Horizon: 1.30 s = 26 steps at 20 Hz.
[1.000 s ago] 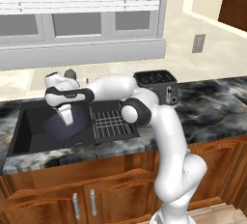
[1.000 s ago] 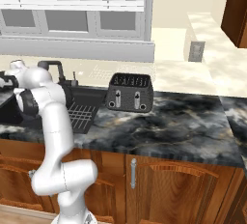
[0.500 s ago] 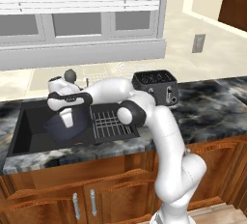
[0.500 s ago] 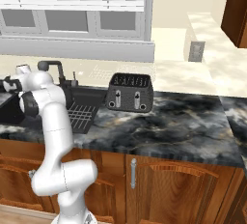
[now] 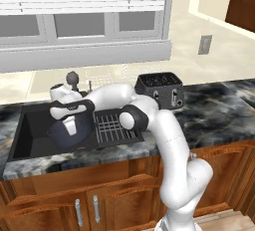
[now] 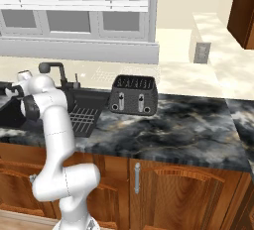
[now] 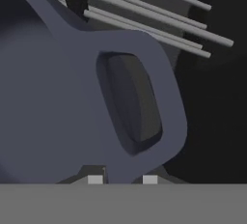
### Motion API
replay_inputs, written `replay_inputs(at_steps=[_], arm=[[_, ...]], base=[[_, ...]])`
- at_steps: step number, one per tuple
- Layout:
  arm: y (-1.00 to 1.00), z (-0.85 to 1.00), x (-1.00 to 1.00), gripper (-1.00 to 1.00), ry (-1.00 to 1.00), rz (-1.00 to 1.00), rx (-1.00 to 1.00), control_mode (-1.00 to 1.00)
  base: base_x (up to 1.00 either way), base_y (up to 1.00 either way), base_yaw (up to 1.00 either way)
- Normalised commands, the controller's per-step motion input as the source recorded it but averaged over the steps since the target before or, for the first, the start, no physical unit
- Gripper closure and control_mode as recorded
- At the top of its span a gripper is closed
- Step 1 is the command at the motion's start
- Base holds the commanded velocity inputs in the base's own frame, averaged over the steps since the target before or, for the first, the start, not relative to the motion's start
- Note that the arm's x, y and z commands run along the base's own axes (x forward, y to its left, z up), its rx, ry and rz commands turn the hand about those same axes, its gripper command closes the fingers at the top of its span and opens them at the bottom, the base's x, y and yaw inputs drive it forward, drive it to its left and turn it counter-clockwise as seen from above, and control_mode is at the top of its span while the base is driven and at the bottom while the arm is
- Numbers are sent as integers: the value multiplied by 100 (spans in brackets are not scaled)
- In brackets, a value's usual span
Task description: Move the pot and pan from the stove into the sink.
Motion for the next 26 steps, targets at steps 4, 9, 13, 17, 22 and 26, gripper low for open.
replay_inputs(at_steps=[4, 9, 13, 17, 22, 26], arm=[[0, -5, 0, 100, -4, 0, 0, -100], [1, -20, 0, 100, -5, -2, -1, -100], [8, -29, 0, 100, -8, -3, -1, -100], [38, -14, 0, 100, -10, -5, 0, -100], [48, -12, 0, 100, -10, -6, 0, -100], [27, -4, 0, 100, -10, -5, 0, -100]], base=[[0, 0, 0], [0, 0, 0], [0, 0, 0], [0, 0, 0], [0, 0, 0], [0, 0, 0]])
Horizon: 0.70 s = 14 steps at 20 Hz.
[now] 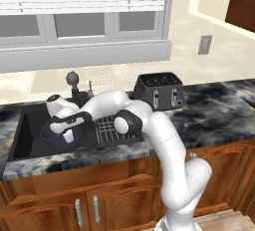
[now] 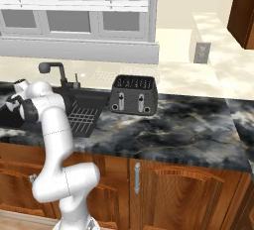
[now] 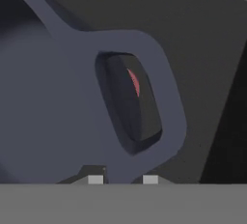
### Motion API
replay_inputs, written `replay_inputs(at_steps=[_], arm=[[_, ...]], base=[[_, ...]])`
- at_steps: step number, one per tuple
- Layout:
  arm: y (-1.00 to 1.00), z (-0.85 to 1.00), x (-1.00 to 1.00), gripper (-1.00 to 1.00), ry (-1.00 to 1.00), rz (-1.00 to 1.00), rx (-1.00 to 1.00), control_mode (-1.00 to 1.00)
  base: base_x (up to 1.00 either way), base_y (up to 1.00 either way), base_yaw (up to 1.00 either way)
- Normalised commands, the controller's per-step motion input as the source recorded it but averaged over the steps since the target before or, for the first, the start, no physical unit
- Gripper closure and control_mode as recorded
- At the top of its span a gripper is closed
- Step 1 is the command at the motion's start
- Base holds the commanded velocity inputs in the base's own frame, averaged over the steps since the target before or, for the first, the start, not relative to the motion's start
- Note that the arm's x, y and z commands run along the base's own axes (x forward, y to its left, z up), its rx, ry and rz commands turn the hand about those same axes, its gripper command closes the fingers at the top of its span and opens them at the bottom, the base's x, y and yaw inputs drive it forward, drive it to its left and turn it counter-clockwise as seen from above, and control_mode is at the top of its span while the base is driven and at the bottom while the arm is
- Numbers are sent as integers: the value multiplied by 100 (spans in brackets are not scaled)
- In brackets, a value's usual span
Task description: Move the pot and pan from the stove into the sink.
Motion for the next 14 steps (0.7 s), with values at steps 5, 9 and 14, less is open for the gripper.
replay_inputs(at_steps=[5, 9, 14], arm=[[11, 0, 0, -100, -1, -1, 0, -100], [9, 8, 0, -100, -2, -2, 0, -100], [4, 50, -3, -100, 0, -5, 1, -100]], base=[[0, 0, 0], [0, 0, 0], [0, 0, 0]])
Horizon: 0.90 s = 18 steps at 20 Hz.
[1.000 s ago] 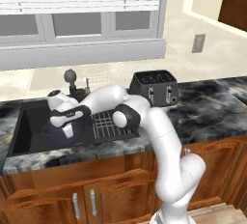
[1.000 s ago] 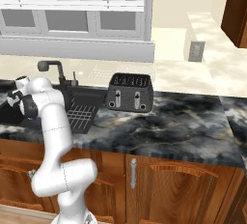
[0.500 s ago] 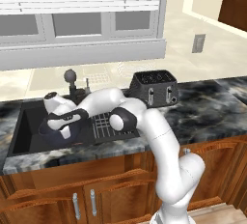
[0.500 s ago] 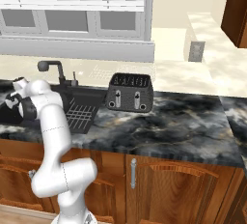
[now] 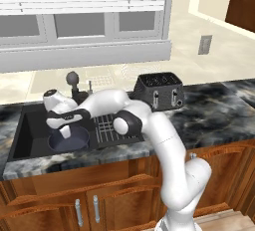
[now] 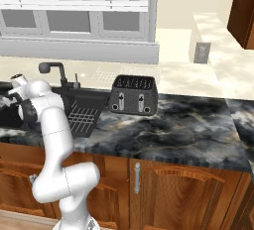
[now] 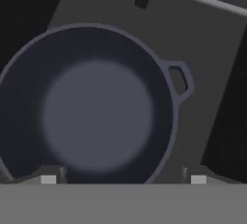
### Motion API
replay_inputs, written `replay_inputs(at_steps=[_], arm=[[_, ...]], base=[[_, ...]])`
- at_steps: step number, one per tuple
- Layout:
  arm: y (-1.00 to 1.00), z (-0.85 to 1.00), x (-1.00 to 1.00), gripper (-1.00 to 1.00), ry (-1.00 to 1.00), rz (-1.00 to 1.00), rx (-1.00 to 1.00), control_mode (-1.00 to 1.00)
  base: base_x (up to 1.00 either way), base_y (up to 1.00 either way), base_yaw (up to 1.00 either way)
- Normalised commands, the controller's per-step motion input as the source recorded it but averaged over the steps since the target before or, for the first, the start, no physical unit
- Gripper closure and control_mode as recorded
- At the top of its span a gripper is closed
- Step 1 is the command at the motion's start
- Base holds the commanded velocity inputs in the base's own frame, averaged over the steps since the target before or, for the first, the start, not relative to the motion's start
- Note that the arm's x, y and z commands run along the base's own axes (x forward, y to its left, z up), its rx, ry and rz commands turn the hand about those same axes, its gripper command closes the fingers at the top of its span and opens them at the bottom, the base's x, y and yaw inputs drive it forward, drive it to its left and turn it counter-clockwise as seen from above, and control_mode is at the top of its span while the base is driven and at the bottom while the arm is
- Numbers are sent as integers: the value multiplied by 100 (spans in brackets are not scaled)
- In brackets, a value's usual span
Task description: Move the pot and pan from the stove into the sink.
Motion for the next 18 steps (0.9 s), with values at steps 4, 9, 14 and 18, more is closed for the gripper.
replay_inputs(at_steps=[4, 9, 14, 18], arm=[[11, 80, -7, -100, 2, -9, 0, -100], [1, 73, -31, -100, 5, -9, 0, -100], [-13, 34, -84, -100, 1, -2, 0, -100], [-16, 25, -99, -100, 0, 0, 0, -100]], base=[[0, 0, 0], [0, 0, 0], [0, 0, 0], [0, 0, 0]])
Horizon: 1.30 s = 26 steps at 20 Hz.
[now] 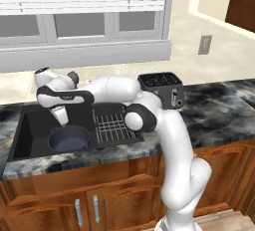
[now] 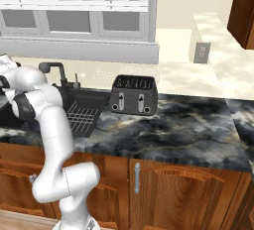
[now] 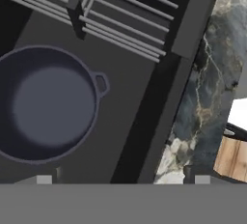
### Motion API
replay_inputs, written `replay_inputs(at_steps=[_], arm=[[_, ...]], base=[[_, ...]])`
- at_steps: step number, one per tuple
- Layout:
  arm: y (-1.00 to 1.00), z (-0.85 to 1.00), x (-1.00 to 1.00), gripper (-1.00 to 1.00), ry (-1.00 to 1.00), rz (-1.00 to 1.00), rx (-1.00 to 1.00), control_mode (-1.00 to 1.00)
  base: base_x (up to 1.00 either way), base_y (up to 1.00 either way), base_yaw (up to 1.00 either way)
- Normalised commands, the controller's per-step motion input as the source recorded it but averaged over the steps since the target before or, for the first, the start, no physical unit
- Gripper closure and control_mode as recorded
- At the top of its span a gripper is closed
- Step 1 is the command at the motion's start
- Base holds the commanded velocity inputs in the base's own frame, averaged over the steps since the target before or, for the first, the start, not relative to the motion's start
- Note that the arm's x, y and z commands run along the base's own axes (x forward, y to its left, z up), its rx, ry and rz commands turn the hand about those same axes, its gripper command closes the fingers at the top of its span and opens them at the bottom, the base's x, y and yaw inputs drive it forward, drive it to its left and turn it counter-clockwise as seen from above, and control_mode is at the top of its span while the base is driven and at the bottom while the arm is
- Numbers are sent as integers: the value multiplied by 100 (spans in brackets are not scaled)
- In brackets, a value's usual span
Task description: Move the pot and pan from the stove into the sink.
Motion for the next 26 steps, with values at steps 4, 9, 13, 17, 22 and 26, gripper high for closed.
replay_inputs(at_steps=[4, 9, 13, 17, 22, 26], arm=[[-16, 27, -100, -100, 0, 0, 0, -100], [-30, 38, -94, -100, -9, 0, 0, -100], [-51, 37, -90, -100, -23, 0, 7, -100], [-58, 41, -80, -100, -23, 0, 15, -100], [-62, 43, -68, -100, -22, 0, 18, -100], [-61, 42, -55, -100, -21, -2, 19, -100]], base=[[0, 0, 0], [0, 0, 0], [0, 0, 0], [0, 0, 0], [0, 0, 0], [0, 0, 0]])
